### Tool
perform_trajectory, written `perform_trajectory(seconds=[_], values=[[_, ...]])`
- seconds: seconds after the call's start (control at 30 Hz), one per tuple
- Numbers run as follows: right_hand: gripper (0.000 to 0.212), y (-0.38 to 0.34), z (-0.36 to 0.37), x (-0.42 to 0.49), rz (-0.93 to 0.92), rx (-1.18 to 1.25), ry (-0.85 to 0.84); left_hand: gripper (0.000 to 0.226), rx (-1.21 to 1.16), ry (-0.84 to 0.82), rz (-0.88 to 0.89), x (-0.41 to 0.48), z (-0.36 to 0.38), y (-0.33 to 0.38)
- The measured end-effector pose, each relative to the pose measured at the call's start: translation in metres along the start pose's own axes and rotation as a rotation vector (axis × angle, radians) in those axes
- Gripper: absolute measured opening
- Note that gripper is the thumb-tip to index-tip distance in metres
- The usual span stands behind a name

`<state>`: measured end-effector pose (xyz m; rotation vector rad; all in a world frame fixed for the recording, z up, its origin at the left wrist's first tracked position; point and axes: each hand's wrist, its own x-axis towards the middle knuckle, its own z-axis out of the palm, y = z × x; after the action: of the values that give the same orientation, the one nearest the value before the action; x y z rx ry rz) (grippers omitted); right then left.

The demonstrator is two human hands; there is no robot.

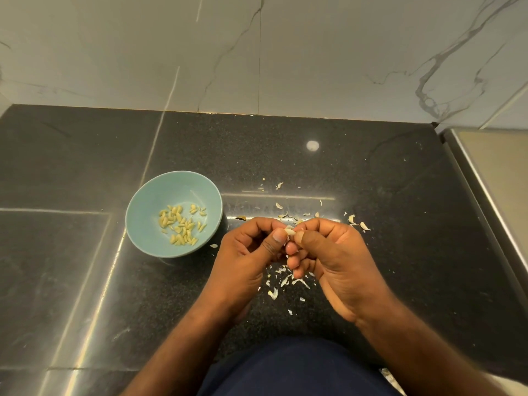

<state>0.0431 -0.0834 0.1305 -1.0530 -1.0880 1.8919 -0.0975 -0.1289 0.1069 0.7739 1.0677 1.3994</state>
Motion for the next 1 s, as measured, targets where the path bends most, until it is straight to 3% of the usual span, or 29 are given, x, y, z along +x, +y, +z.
perform_trajectory(seconds=[0.2, 0.33, 0.47, 0.57, 0.73, 0.8, 0.9, 1.0], values=[[0.007, -0.004, -0.011, 0.002, -0.193, -0.497, -0.085, 0.02, -0.082, 0.041, -0.091, 0.002, 0.001, -0.001], [0.021, -0.005, -0.018, 0.003, -0.219, -0.558, 0.031, 0.021, -0.074, 0.117, -0.095, 0.004, 0.0, -0.002], [0.008, -0.005, -0.025, 0.012, -0.168, -0.683, 0.099, 0.02, 0.062, 0.128, -0.048, 0.004, 0.0, -0.003], [0.029, -0.002, -0.025, 0.012, -0.142, -0.64, -0.036, 0.017, 0.144, 0.122, -0.022, 0.004, 0.0, 0.0], [0.009, -0.003, -0.02, 0.006, -0.397, -0.861, -0.095, 0.02, 0.331, 0.098, 0.016, 0.003, -0.003, 0.0], [0.021, -0.001, -0.021, 0.007, -0.463, -1.035, -0.105, 0.018, 0.449, 0.113, 0.054, 0.001, -0.003, -0.002], [0.025, 0.003, -0.02, 0.01, -0.426, -1.11, -0.092, 0.018, 0.657, 0.113, 0.186, -0.001, -0.005, -0.007], [0.024, 0.001, -0.021, 0.011, -0.268, -1.038, -0.15, 0.012, 0.828, 0.017, 0.292, 0.0, -0.01, -0.009]])
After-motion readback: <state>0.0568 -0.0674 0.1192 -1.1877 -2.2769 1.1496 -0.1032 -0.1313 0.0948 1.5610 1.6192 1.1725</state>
